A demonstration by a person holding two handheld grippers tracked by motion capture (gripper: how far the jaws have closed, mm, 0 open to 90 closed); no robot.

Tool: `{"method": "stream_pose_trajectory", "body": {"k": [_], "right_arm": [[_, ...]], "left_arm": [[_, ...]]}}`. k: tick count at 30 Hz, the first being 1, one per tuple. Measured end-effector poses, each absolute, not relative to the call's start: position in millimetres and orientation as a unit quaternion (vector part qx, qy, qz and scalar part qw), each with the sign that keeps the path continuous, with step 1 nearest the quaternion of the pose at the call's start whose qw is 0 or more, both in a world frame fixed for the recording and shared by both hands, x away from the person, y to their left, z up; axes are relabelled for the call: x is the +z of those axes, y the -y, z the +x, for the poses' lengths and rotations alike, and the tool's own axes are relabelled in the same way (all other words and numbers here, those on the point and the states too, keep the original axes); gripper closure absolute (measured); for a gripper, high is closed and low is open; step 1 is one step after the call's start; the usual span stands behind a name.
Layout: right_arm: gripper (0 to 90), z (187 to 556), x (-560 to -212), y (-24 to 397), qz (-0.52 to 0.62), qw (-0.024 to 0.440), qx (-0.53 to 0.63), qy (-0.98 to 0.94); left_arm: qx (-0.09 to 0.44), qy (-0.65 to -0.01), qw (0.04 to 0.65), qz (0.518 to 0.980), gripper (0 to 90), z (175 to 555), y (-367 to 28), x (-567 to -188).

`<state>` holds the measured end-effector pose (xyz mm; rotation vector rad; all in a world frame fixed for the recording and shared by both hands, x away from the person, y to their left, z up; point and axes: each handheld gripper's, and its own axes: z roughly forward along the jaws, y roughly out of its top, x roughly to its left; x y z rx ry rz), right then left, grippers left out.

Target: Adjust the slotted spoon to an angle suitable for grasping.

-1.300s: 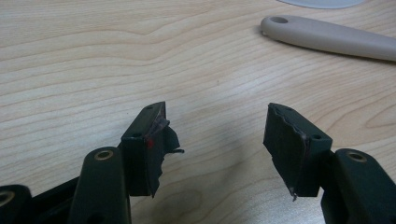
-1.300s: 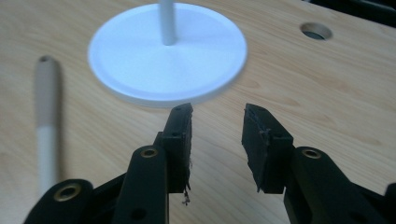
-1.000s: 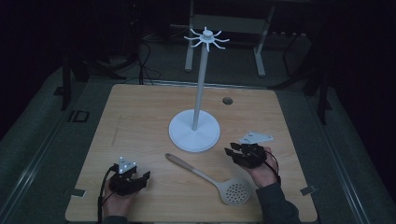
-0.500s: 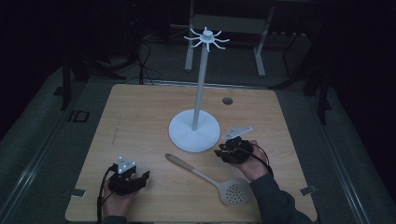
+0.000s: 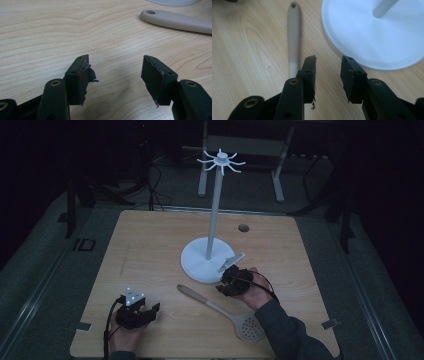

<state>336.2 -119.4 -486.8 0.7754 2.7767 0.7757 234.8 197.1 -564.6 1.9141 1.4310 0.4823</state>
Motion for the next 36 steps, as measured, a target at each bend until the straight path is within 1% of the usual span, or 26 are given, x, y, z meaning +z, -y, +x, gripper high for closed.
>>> {"method": "stream_pose_trajectory", "body": {"k": [11, 17, 23, 27, 28, 30, 34, 36], "right_arm": [[63.5, 333.2, -508.3, 91.6, 0.221, 0.047, 0.208, -0.952], [63.8, 330.1, -517.4, 79.1, 0.205, 0.041, 0.186, -0.96], [65.6, 331.7, -530.4, 67.5, 0.2, 0.032, 0.17, -0.964], [70.1, 332.0, -540.0, 63.1, 0.2, 0.028, 0.156, -0.967], [72.3, 331.8, -540.7, 62.7, 0.199, 0.028, 0.158, -0.967], [73.5, 330.7, -540.6, 62.0, 0.2, 0.029, 0.157, -0.967], [73.9, 330.4, -539.9, 63.3, 0.205, 0.037, 0.158, -0.965], [73.8, 334.8, -538.2, 69.6, 0.228, 0.037, 0.17, -0.958]], "left_arm": [[0.185, -0.552, 0.344, 0.737, 40.1, 234.8, -197.7, -564.5], [0.186, -0.552, 0.344, 0.737, 40.1, 234.6, -197.9, -564.2], [0.186, -0.551, 0.345, 0.737, 40.1, 234.6, -198.5, -564.2], [0.186, -0.551, 0.345, 0.737, 40.0, 234.9, -198.6, -564.4], [0.186, -0.551, 0.344, 0.737, 40.0, 234.9, -198.5, -564.3], [0.186, -0.551, 0.344, 0.737, 40.0, 234.9, -198.3, -564.3], [0.186, -0.551, 0.345, 0.737, 40.1, 234.7, -198.6, -564.2], [0.186, -0.551, 0.345, 0.737, 40.1, 234.8, -199.1, -564.3]]}}
